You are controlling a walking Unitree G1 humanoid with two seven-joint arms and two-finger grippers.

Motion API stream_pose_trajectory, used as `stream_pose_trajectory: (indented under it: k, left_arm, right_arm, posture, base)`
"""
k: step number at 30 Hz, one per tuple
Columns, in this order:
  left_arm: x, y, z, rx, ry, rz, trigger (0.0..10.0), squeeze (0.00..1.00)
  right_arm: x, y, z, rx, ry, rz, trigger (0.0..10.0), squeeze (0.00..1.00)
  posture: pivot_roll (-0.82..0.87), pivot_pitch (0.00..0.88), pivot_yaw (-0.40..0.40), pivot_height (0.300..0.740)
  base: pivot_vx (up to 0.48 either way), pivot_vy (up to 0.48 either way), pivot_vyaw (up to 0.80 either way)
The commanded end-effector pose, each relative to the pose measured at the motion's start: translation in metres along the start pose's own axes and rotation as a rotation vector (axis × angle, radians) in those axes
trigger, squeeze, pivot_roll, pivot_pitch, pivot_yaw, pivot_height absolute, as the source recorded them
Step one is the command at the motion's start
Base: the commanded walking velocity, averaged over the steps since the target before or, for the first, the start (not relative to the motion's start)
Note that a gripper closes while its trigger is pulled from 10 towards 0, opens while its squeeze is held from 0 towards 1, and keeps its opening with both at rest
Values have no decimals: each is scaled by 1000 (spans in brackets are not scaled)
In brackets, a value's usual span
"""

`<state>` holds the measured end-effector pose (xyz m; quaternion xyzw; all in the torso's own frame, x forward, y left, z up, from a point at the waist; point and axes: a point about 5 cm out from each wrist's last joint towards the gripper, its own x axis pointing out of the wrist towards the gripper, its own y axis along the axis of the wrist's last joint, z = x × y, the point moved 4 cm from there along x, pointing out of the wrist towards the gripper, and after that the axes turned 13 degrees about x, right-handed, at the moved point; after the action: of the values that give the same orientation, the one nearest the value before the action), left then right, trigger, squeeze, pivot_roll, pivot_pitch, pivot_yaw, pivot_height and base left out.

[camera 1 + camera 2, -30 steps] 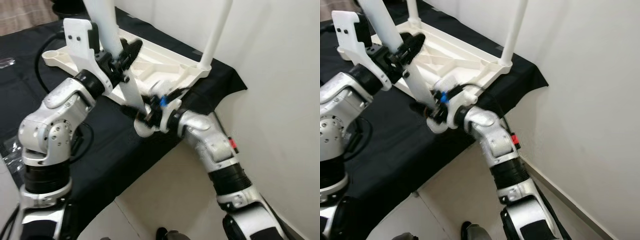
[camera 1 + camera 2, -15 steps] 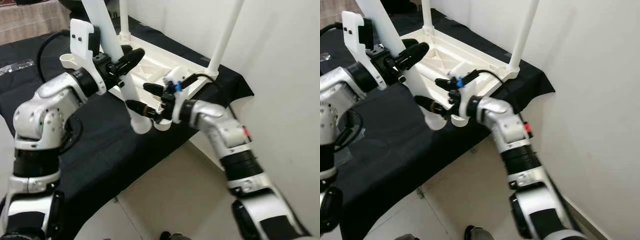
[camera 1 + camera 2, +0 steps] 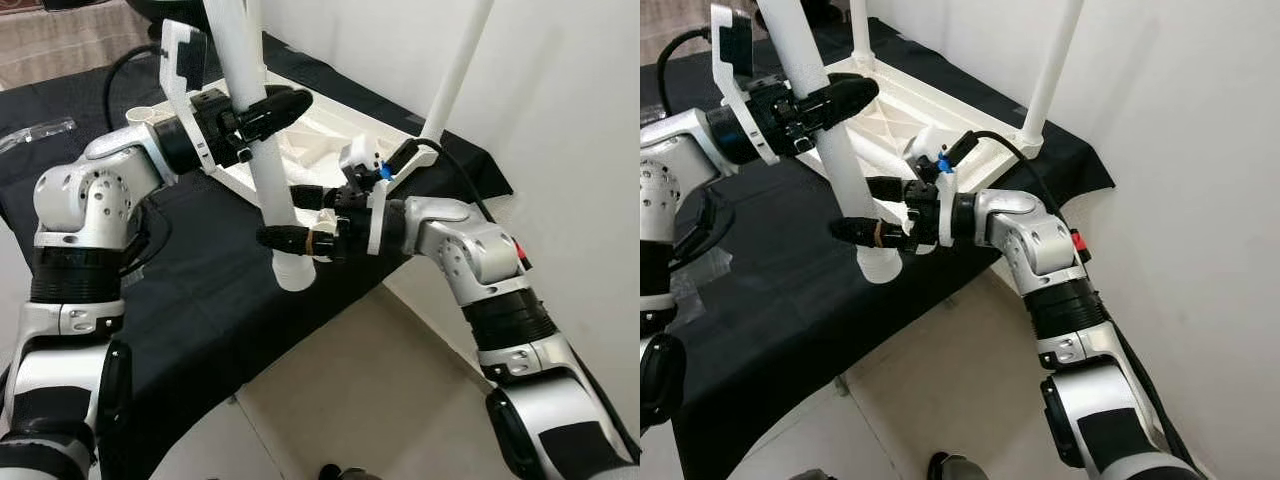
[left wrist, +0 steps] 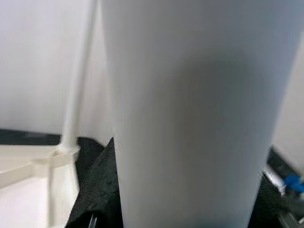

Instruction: Building children table

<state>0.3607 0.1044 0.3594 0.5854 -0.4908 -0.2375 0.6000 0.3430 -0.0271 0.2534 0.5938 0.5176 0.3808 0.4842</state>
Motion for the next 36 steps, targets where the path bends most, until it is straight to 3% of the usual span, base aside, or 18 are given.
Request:
stream_pose_trajectory:
  k: [1, 3, 9, 17, 21, 34, 36]
  left_arm:
    - [8, 14, 5, 0, -50, 54, 10000, 0]
    - [13, 22, 5, -18, -77, 86, 10000, 0]
    - [24, 25, 9, -15, -126, 90, 10000, 0]
    - [28, 24, 11, -14, -152, 79, 10000, 0]
    - [33, 27, 14, -4, -168, 86, 10000, 0]
    - [40, 34, 19, 18, -182, 101, 10000, 0]
    - [39, 33, 19, 29, -183, 96, 10000, 0]
  right_arm:
    - [11, -4, -8, 7, 61, -36, 10000, 0]
    - [17, -5, -2, 27, 26, -41, 10000, 0]
    - [25, -15, -5, 96, 47, -86, 10000, 0]
    - [30, -25, -2, 114, 12, -136, 10000, 0]
    - [32, -26, 16, 137, -103, -147, 10000, 0]
    - [39, -17, 20, 135, -151, -123, 10000, 0]
    - [40, -6, 21, 123, -155, -80, 10000, 0]
  posture:
    - [48, 141, -75, 740]
    - [44, 145, -74, 740]
    - [44, 149, -77, 740]
    - [44, 149, -77, 740]
    - [43, 150, -77, 740]
    - [44, 150, -72, 740]
    - [44, 147, -74, 740]
  base:
    - [0, 0, 0]
    - [0, 0, 0]
    - [0, 0, 0]
    - [0, 0, 0]
    - [0, 0, 0]
    - [0, 0, 0]
    - [0, 0, 0]
